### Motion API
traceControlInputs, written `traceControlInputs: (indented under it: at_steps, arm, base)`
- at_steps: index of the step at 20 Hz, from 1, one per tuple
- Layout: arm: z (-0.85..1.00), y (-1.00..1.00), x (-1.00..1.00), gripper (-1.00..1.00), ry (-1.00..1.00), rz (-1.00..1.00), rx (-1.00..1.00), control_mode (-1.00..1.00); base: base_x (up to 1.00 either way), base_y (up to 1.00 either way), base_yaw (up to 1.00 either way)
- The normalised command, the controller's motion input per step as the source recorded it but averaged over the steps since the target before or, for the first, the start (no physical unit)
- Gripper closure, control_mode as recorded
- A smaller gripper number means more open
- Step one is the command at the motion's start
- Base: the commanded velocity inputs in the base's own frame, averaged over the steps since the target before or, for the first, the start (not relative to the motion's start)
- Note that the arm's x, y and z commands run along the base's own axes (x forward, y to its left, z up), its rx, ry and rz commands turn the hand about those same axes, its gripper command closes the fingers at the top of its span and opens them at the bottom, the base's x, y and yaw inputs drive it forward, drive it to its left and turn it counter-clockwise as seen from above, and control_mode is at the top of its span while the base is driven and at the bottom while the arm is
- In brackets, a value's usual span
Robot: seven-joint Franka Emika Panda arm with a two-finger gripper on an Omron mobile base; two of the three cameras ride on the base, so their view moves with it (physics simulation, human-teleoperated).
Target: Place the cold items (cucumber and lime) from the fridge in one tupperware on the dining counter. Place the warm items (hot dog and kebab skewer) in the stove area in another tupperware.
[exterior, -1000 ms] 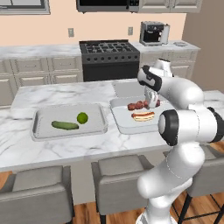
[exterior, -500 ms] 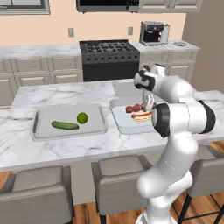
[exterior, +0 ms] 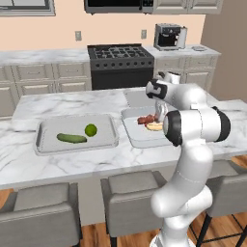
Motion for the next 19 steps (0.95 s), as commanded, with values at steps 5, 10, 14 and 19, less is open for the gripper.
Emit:
traceControlInputs:
  at_steps: [5, 10, 14, 19]
  arm:
    - [0.03, 0.03, -0.10, -1.00, -0.14, -0.04, 0.00, -1.00]
    - [0.43, 0.04, -0.47, -1.00, -0.30, -0.12, 0.00, -1.00]
    - [0.51, 0.07, -0.60, -1.00, -0.30, -0.13, 0.00, -1.00]
    - [0.45, 0.15, -0.64, -1.00, -0.20, -0.16, 0.00, -1.00]
  base:
    - [0.00, 0.00, 0.00]
    - [0.00, 0.00, 0.00]
    - [0.00, 0.00, 0.00]
    - [0.00, 0.00, 0.00]
